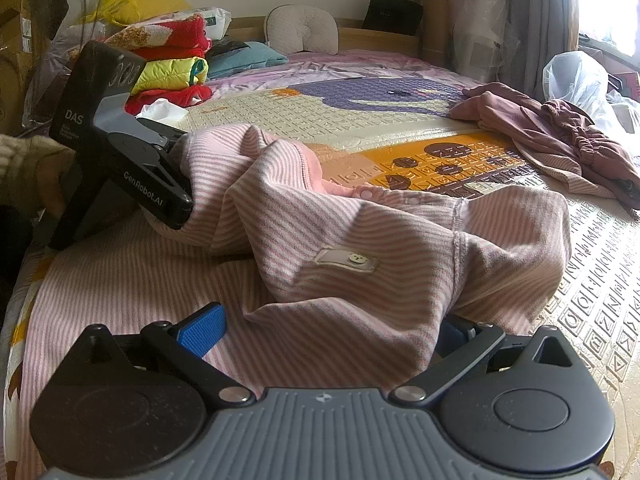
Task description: Fold clothes
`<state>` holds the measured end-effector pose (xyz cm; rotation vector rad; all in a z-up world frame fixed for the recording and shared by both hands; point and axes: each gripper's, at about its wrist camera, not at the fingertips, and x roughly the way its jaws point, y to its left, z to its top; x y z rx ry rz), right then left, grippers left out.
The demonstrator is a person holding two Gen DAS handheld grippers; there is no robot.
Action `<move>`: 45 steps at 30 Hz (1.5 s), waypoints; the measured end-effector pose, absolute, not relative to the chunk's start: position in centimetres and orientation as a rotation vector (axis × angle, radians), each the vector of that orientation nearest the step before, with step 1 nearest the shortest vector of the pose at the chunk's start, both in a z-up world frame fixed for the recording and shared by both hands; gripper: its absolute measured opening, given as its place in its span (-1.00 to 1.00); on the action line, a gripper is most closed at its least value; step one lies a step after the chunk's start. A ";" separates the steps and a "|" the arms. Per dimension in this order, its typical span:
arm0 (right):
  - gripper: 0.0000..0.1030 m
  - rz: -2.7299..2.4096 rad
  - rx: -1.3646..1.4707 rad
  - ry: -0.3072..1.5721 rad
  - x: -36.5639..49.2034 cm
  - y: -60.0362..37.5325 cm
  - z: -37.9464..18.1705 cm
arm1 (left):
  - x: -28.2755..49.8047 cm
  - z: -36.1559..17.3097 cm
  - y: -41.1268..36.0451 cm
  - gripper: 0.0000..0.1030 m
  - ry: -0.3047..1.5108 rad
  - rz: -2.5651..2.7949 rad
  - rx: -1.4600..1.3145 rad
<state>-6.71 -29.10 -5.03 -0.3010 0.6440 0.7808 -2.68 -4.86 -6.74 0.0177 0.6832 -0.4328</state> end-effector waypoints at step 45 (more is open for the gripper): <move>0.99 0.781 -0.299 0.647 -6.5 -29.2 -5.0 | -2.5 -6.7 -4.6 1.00 0.682 -0.436 0.013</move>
